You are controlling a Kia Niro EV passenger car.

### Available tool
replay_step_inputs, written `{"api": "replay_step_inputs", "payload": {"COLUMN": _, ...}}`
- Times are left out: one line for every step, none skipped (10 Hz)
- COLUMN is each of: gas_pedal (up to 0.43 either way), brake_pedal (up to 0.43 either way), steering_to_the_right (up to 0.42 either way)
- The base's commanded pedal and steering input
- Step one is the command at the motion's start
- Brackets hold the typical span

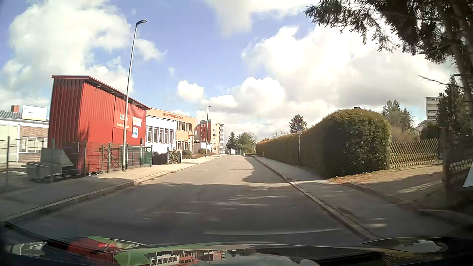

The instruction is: Follow the waypoints while adhering to traffic rules and regulations

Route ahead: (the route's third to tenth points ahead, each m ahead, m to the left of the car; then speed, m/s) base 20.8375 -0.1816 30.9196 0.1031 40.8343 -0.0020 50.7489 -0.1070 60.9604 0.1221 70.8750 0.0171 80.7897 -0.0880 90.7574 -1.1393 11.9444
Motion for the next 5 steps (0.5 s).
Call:
{"api": "replay_step_inputs", "payload": {"gas_pedal": 0.177, "brake_pedal": 0.0, "steering_to_the_right": -0.007}}
{"api": "replay_step_inputs", "payload": {"gas_pedal": 0.177, "brake_pedal": 0.0, "steering_to_the_right": -0.007}}
{"api": "replay_step_inputs", "payload": {"gas_pedal": 0.177, "brake_pedal": 0.0, "steering_to_the_right": -0.007}}
{"api": "replay_step_inputs", "payload": {"gas_pedal": 0.177, "brake_pedal": 0.0, "steering_to_the_right": -0.005}}
{"api": "replay_step_inputs", "payload": {"gas_pedal": 0.177, "brake_pedal": 0.0, "steering_to_the_right": -0.003}}
